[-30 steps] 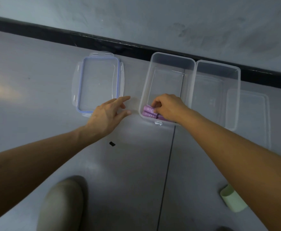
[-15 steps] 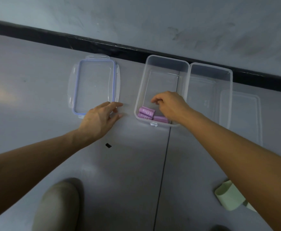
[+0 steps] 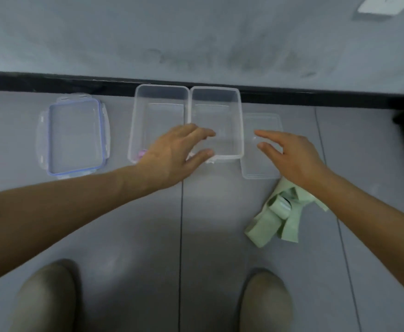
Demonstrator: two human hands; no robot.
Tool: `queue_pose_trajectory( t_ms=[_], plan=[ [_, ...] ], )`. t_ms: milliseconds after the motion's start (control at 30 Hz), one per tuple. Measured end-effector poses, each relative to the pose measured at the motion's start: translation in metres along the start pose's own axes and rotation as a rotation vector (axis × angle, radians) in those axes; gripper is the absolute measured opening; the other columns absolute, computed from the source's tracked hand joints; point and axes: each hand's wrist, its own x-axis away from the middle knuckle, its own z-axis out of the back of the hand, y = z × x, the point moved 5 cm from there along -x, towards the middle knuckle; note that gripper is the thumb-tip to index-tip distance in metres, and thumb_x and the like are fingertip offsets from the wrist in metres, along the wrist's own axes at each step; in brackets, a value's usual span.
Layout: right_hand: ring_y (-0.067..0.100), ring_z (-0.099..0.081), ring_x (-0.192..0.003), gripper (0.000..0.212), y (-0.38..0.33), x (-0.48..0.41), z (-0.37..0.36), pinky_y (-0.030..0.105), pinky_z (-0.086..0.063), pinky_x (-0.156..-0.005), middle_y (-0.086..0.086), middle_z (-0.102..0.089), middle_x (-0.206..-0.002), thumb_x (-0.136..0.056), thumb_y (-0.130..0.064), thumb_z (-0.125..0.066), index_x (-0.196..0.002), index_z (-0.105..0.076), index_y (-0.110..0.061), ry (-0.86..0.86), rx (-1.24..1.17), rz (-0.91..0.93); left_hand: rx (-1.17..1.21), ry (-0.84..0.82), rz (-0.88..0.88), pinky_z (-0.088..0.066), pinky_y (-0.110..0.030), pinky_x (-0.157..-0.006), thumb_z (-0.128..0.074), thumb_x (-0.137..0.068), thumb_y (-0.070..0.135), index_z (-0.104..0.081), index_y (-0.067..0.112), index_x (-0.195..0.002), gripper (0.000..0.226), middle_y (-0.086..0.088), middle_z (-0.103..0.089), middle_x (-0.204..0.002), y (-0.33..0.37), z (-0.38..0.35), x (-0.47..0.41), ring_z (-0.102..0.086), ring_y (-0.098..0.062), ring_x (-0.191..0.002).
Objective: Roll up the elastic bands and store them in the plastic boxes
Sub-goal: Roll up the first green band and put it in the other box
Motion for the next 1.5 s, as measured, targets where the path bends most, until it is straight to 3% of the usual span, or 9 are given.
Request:
queue_pose_trajectory(
  t_ms=[167, 367, 633, 867, 967, 1067, 1167, 1333, 1500],
  plan=[
    [0.019, -0.053, -0.129, 0.038, 0.084, 0.068, 0.019, 0.027, -0.036, -0.106, -0.002, -0.058, -0.139, -0.099, -0.033, -0.055, -0.136, -0.058, -0.028, 0.113, -0.027, -0.142, -0.176, -0.271, -0.201, -0.045, -0.042, -0.099, -0.033, -0.099, 0.052, -0.034, 0.027, -0.146, 0.053, -0.003, -0.049, -0.139, 0.064, -0.063, -0.008, -0.05, -0.024, -0.119],
    [0.025, -0.057, -0.121, 0.033, 0.148, 0.126, -0.036, 0.029, -0.04, -0.097, 0.003, -0.063, -0.131, -0.095, -0.026, -0.061, -0.128, -0.065, -0.021, 0.155, -0.09, -0.279, -0.129, -0.44, -0.031, -0.042, -0.038, -0.099, -0.047, -0.097, 0.037, -0.034, 0.029, -0.146, 0.051, -0.003, -0.048, -0.138, 0.102, -0.163, -0.022, -0.051, -0.029, -0.12],
    [0.026, -0.053, -0.106, 0.046, 0.152, 0.134, -0.093, 0.039, -0.05, -0.083, 0.0, -0.055, -0.124, -0.089, -0.038, -0.066, -0.132, -0.055, -0.026, 0.114, -0.062, -0.247, 0.006, -0.377, 0.256, -0.045, -0.039, -0.096, -0.059, -0.09, 0.034, -0.03, 0.031, -0.147, 0.064, 0.002, -0.047, -0.138, 0.123, -0.24, -0.011, -0.055, -0.027, -0.115],
    [0.028, -0.05, -0.113, 0.071, 0.173, 0.126, -0.102, 0.04, -0.05, -0.087, 0.002, -0.047, -0.133, -0.084, -0.042, -0.072, -0.144, -0.038, -0.032, 0.06, -0.114, -0.344, -0.077, -0.306, 0.219, -0.046, -0.039, -0.09, -0.056, -0.091, 0.04, -0.005, 0.037, -0.152, 0.08, 0.001, -0.048, -0.131, 0.129, -0.246, -0.011, -0.054, -0.026, -0.108],
    [0.027, -0.053, -0.113, 0.063, 0.177, 0.122, -0.101, 0.039, -0.048, -0.089, 0.003, -0.049, -0.131, -0.086, -0.036, -0.07, -0.143, -0.043, -0.029, 0.054, -0.155, -0.33, -0.062, -0.249, 0.2, -0.047, -0.04, -0.091, -0.058, -0.089, 0.042, -0.016, 0.037, -0.151, 0.075, -0.001, -0.053, -0.123, 0.129, -0.246, -0.019, -0.054, -0.027, -0.106],
    [0.022, -0.058, -0.107, 0.037, 0.181, 0.123, -0.095, 0.034, -0.047, -0.087, 0.0, -0.058, -0.122, -0.09, -0.027, -0.063, -0.127, -0.059, -0.025, 0.13, -0.206, -0.325, -0.023, -0.181, 0.206, -0.045, -0.036, -0.088, -0.062, -0.087, 0.042, -0.043, 0.034, -0.138, 0.055, 0.001, -0.058, -0.113, 0.127, -0.243, -0.032, -0.057, -0.027, -0.102],
    [0.017, -0.058, -0.086, 0.012, 0.188, 0.128, -0.079, 0.031, -0.043, -0.071, -0.006, -0.061, -0.093, -0.093, -0.033, -0.06, -0.096, -0.067, -0.023, 0.265, -0.239, -0.394, -0.013, -0.167, 0.22, -0.045, -0.034, -0.079, -0.061, -0.087, 0.045, -0.052, 0.034, -0.123, 0.039, 0.002, -0.057, -0.103, 0.125, -0.238, -0.042, -0.058, -0.026, -0.096],
    [0.015, -0.046, -0.059, 0.035, 0.204, 0.141, -0.063, 0.032, -0.035, -0.057, -0.004, -0.049, -0.059, -0.09, -0.038, -0.064, -0.067, -0.053, -0.014, 0.363, -0.442, -0.586, 0.037, -0.094, 0.17, -0.048, -0.036, -0.075, -0.059, -0.089, 0.042, -0.059, 0.03, -0.113, 0.026, 0.004, -0.061, -0.098, 0.12, -0.224, -0.042, -0.06, -0.024, -0.089],
    [0.009, -0.037, -0.055, 0.037, 0.198, 0.149, -0.061, 0.028, -0.031, -0.057, -0.006, -0.042, -0.055, -0.09, -0.025, -0.066, -0.06, -0.048, -0.014, 0.326, -0.797, -0.624, 0.098, -0.095, 0.266, -0.041, -0.03, -0.071, -0.06, -0.085, 0.023, -0.054, 0.033, -0.116, 0.033, 0.006, -0.062, -0.099, 0.112, -0.218, -0.04, -0.059, -0.019, -0.086]
  ],
)
